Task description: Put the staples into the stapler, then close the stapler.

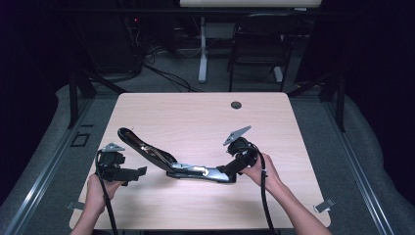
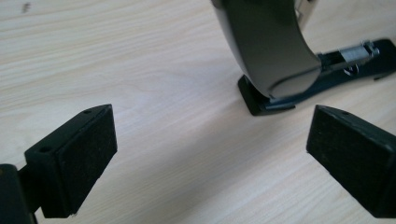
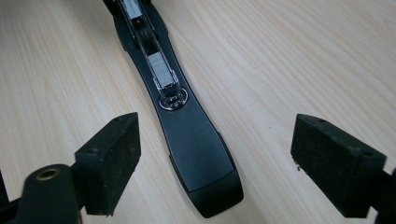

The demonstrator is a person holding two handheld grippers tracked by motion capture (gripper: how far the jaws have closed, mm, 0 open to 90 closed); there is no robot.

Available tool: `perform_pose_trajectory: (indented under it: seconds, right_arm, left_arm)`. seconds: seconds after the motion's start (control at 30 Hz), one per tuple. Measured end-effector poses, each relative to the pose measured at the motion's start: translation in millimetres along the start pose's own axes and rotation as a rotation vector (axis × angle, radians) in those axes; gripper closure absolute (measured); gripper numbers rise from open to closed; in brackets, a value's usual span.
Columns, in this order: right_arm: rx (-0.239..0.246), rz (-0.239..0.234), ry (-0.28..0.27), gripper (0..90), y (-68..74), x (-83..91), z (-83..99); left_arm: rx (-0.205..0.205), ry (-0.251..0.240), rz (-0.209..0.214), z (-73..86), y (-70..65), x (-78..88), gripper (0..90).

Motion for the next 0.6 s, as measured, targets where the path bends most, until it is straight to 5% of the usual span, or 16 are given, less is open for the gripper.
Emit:
perform_pose_trajectory:
  seconds: [0.23, 0.43, 0.6]
  right_arm:
    - [-0.005, -0.004, -0.014, 21.8, -0.3, -1.1, -2.3]
    - [-0.017, 0.018, -0.013, 39.9, 0.3, 0.9, -2.5]
    - [-0.021, 0.042, -0.007, 57.8, -0.3, 0.7, -3.5]
  left_arm:
    - [0.147, -0.101, -0.061, -1.0, 20.1, 8.9, 17.2]
    - [0.167, -0.175, -0.114, -4.8, 22.2, 14.7, 44.5]
    - [0.146, -0.226, -0.069, -11.2, 20.7, 8.8, 63.6]
Point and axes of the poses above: each handheld gripper's, and its own axes: x roughly backward along the jaws, z roughly out of its underside, y roughly to its left, the point moved 4 cm from there along -x, roughly forward along the jaws, and after that the axes turned 9 degrees about y, right-handed, at the moved point
